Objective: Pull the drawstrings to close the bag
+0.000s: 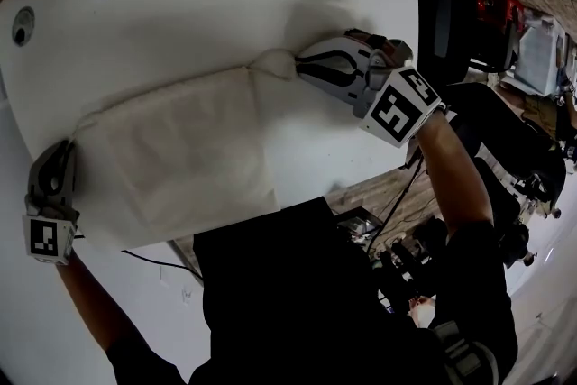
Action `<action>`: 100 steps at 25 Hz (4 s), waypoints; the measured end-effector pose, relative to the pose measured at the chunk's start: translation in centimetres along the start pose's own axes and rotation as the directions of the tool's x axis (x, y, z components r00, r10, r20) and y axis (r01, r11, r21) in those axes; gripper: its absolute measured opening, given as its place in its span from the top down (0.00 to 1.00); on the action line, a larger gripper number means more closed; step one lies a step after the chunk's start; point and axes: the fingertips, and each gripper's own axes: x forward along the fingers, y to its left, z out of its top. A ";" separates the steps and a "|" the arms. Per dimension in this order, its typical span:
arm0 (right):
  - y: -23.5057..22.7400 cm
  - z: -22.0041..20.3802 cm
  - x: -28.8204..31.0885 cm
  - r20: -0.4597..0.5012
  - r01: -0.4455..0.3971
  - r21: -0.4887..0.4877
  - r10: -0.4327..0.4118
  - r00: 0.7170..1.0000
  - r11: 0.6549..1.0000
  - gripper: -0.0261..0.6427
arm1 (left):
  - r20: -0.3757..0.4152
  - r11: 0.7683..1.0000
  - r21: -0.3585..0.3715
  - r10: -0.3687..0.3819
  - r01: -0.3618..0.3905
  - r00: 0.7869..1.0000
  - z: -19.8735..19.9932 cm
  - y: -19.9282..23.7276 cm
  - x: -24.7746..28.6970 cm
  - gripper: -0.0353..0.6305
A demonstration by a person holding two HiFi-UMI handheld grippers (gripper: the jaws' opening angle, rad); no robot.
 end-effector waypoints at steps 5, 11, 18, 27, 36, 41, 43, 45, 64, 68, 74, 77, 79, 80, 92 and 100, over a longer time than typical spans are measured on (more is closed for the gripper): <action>-0.1 -0.1 0.5 -0.019 -0.019 -0.005 0.019 1.000 1.000 0.87 | -0.003 1.000 -0.002 -0.005 0.005 1.000 0.0 0.1 0.0 0.88; 0.4 -0.2 0.7 -0.030 -0.046 0.006 0.046 0.998 0.999 0.89 | 0.011 0.999 0.035 0.016 -0.017 1.000 0.2 0.0 -0.1 0.88; 0.1 -0.1 1.0 0.005 -0.038 0.104 0.038 0.999 0.994 0.90 | 0.015 0.995 0.086 0.055 -0.056 0.998 -0.1 -0.1 -0.4 0.88; -0.5 -0.3 0.3 0.026 0.067 0.262 -0.076 0.997 0.963 0.91 | 0.004 0.999 0.028 0.033 -0.033 0.999 0.2 0.0 0.4 0.88; -3.2 0.5 -2.3 0.133 0.254 0.533 -0.376 0.917 0.807 0.92 | 0.143 0.991 -0.031 0.130 -0.127 0.981 1.7 1.4 -0.4 0.88; -3.4 2.6 -5.8 0.169 0.345 0.609 -0.542 0.823 0.714 0.92 | 0.232 0.978 -0.051 0.208 -0.201 0.950 3.7 1.6 -2.6 0.88; -3.3 4.5 -7.2 0.208 0.348 0.627 -0.580 0.787 0.697 0.92 | 0.259 0.977 -0.039 0.214 -0.212 0.942 4.9 1.4 -3.7 0.88; -3.4 6.8 -9.0 0.255 0.350 0.634 -0.614 0.747 0.689 0.92 | 0.310 0.974 -0.037 0.222 -0.221 0.924 6.7 1.4 -4.9 0.88; -3.7 22.2 -34.6 0.555 0.425 0.621 -0.752 0.356 0.659 0.91 | 0.718 0.921 -0.160 0.356 -0.355 0.598 30.3 -2.0 -26.1 0.88; -3.6 24.4 -40.2 0.587 0.466 0.599 -0.753 0.297 0.651 0.91 | 0.763 0.908 -0.145 0.356 -0.394 0.539 34.2 -3.7 -30.4 0.88; -2.2 27.5 -47.8 0.641 0.491 0.596 -0.745 0.187 0.636 0.91 | 0.822 0.891 -0.112 0.332 -0.439 0.464 39.9 -6.8 -36.3 0.88; -1.3 29.1 -51.1 0.669 0.507 0.583 -0.729 0.146 0.635 0.91 | 0.847 0.880 -0.087 0.312 -0.466 0.431 42.0 -8.1 -39.0 0.88; -0.7 30.0 -53.1 0.685 0.519 0.573 -0.718 0.122 0.634 0.91 | 0.862 0.869 -0.075 0.303 -0.490 0.407 43.2 -9.1 -40.8 0.88; -0.3 30.4 -54.1 0.692 0.525 0.568 -0.713 0.111 0.633 0.91 | 0.868 0.864 -0.068 0.298 -0.500 0.397 43.8 -9.7 -41.6 0.88; 3.7 33.9 -61.3 0.743 0.585 0.526 -0.668 0.038 0.618 0.91 | 0.925 0.868 -0.068 0.240 -0.492 0.294 47.7 -13.6 -48.7 0.88; 4.6 33.9 -62.1 0.713 0.497 0.639 -0.695 -0.096 0.587 0.92 | 0.945 0.884 -0.135 0.251 -0.447 0.211 46.5 -11.2 -50.1 0.88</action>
